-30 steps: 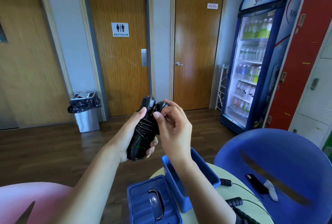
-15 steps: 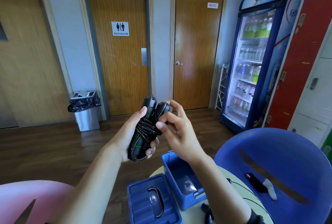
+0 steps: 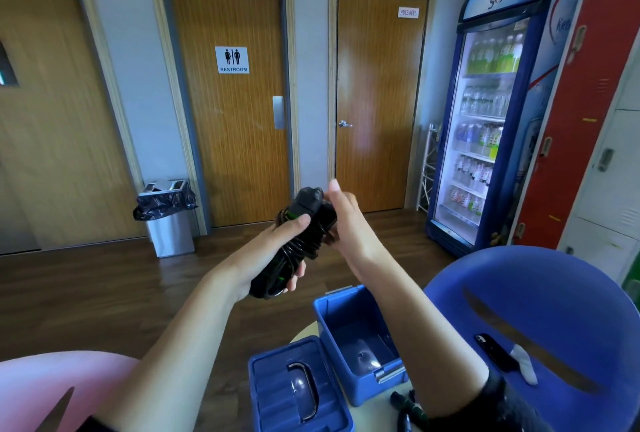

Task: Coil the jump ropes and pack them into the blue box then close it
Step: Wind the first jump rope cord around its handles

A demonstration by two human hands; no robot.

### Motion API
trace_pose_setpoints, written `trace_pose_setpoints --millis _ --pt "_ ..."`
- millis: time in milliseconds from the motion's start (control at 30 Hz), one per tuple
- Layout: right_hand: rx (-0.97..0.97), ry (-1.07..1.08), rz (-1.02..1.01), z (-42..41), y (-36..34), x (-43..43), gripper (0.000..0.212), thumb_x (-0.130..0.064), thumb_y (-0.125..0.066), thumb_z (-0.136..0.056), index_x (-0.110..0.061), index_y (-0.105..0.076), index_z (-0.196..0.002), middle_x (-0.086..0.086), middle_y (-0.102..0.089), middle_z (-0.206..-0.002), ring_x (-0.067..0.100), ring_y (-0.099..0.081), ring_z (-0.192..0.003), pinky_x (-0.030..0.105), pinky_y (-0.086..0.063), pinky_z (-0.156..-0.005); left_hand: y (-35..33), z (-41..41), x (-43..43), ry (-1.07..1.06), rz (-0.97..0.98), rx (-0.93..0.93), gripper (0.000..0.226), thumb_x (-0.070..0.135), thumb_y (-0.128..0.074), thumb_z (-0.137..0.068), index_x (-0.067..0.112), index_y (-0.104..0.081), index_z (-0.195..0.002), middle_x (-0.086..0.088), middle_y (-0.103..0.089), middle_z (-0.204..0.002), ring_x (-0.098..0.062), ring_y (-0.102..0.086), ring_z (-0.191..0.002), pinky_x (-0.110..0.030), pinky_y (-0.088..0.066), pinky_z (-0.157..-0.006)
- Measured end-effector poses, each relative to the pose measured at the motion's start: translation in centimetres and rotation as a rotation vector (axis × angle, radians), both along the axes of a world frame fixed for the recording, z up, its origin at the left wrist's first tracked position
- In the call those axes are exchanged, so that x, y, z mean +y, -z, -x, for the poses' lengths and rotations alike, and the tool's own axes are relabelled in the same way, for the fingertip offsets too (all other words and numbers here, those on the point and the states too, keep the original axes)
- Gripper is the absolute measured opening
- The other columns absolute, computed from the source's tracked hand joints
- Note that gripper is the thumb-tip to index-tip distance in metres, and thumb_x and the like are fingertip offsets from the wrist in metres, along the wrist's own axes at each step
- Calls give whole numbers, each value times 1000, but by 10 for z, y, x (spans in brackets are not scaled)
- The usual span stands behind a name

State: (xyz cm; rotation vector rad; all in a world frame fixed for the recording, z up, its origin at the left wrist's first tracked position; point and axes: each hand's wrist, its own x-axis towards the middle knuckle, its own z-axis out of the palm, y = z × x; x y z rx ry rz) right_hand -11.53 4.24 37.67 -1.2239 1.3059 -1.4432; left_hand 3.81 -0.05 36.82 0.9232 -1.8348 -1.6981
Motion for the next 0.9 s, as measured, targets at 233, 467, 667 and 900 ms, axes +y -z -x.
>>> trace_pose_setpoints --millis 233,467,667,900 --pt "290 -139 -464 13 -48 -8 110 -95 -19 -65 -4 -59 -113 18 -68 -95 26 -69 -76 32 -60 -67 -10 7 8 -277 672 -400 65 75 -65 -62 37 -46 -111 17 -64 -84 -6 -63 -76 -23 -47 -62" --pt "352 103 -236 6 -20 -23 62 -63 -59 -82 -7 -59 -108 14 -70 -97 22 -67 -63 26 -50 -47 -15 9 8 -326 1019 -686 96 88 -61 -49 36 -35 -126 7 -70 -105 -19 -68 -93 -28 -44 -65" --pt "207 244 13 7 -9 -13 33 -48 -70 -81 -17 -59 -88 10 -68 -92 21 -69 -64 23 -46 -38 -20 5 1 -232 971 -655 111 75 -77 -46 37 -28 -137 8 -65 -119 -17 -64 -103 -25 -45 -74" --pt "107 200 188 14 8 -6 34 -42 -58 -92 -13 -49 -108 12 -63 -97 18 -64 -65 22 -45 -39 -24 -22 -15 -400 391 97 53 60 -78 -55 37 -71 -102 2 -70 -110 -16 -59 -115 -48 -37 -109"
